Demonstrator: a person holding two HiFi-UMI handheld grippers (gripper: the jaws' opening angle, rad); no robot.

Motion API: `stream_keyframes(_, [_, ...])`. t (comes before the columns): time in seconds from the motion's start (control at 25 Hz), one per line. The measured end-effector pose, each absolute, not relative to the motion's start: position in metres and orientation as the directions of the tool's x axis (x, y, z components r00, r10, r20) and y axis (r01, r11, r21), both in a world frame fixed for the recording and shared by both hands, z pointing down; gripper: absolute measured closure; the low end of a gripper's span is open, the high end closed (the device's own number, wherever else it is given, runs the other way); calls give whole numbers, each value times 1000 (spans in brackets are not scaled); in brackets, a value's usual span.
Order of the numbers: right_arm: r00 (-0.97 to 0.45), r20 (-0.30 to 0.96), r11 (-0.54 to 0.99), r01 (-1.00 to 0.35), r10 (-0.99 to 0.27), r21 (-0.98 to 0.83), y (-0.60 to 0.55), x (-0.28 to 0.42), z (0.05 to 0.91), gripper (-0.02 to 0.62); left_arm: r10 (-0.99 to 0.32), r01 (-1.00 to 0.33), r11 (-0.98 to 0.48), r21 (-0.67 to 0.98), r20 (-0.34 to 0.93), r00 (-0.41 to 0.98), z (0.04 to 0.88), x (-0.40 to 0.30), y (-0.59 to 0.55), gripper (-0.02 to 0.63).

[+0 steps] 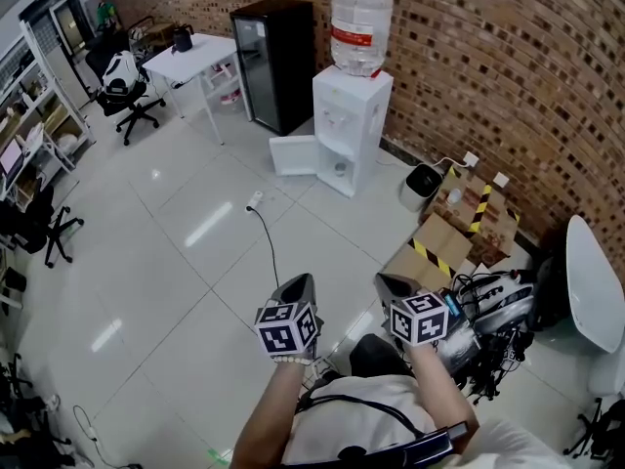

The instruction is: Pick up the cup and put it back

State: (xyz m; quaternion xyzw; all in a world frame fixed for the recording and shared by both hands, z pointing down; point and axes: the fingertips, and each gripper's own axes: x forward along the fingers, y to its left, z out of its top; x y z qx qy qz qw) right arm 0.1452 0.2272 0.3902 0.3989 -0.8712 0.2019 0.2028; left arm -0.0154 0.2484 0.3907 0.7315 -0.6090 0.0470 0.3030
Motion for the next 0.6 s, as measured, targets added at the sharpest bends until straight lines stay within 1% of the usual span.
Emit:
stream_keyframes(0.28, [-594,531,594,-780,-604,-197,221,136,402,586,-854,-917,-58,394,456,250,402,-27,248,603])
stream_keyframes(0.6, [-602,528,581,-781,-599,-230,176,119,417,586,-844,-919,-27,392,484,231,419,-47,213,603])
